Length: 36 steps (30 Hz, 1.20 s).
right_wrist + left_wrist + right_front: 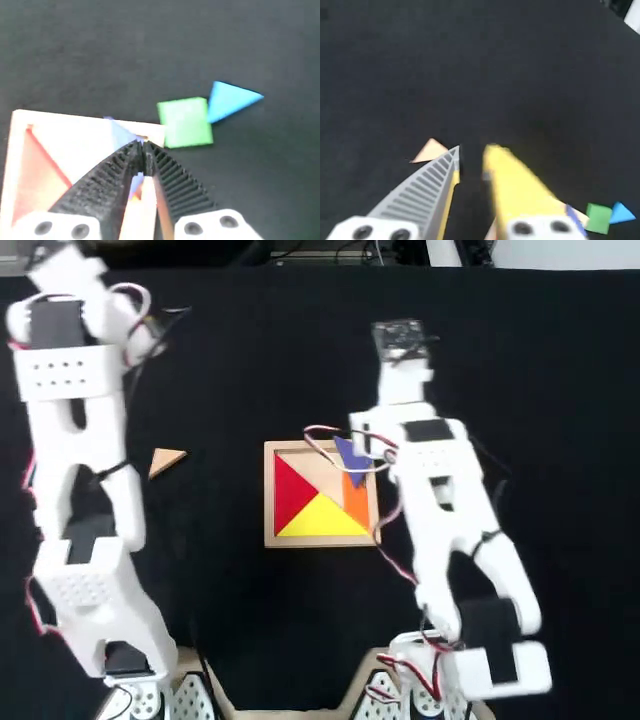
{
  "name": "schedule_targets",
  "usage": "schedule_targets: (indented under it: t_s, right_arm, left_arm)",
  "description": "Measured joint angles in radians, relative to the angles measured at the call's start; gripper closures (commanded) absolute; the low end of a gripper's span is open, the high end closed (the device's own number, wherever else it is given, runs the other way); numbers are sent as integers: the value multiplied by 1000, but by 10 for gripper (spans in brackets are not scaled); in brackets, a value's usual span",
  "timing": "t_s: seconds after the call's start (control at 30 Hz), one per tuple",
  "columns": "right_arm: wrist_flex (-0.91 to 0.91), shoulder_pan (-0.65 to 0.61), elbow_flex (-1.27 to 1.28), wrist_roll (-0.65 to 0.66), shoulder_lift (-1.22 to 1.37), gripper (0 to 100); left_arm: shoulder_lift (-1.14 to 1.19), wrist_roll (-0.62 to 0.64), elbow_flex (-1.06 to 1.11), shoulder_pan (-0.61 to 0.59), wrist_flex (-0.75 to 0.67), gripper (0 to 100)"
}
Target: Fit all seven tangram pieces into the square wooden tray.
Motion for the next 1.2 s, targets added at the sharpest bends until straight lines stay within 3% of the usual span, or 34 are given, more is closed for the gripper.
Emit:
schedule_targets:
  t_s: [0.27, 0.43, 0.9, 1.2]
  right_arm:
    - [98, -9, -245, 0, 285, 988]
    - [129, -12, -336, 2, 387, 988]
    - [132, -72, -345, 55, 407, 988]
    - [132, -69, -359, 60, 442, 988]
  left_arm:
    - [46, 0, 371, -101, -5, 971]
    - [130, 61, 517, -130, -143, 971]
    - [146, 74, 643, -166, -382, 972]
    - [146, 74, 646, -193, -404, 972]
